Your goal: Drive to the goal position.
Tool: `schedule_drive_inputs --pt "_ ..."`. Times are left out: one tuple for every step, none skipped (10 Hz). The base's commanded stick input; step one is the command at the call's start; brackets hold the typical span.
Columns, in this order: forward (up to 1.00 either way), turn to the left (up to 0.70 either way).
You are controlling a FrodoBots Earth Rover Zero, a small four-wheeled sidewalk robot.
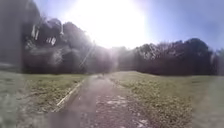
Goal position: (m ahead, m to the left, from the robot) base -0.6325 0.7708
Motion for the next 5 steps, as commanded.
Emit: schedule_drive_inputs --pt "0.5 0.0" --pt "0.5 0.0" --pt "0.5 0.0" --pt "0.5 0.17" --pt "0.5 0.27"
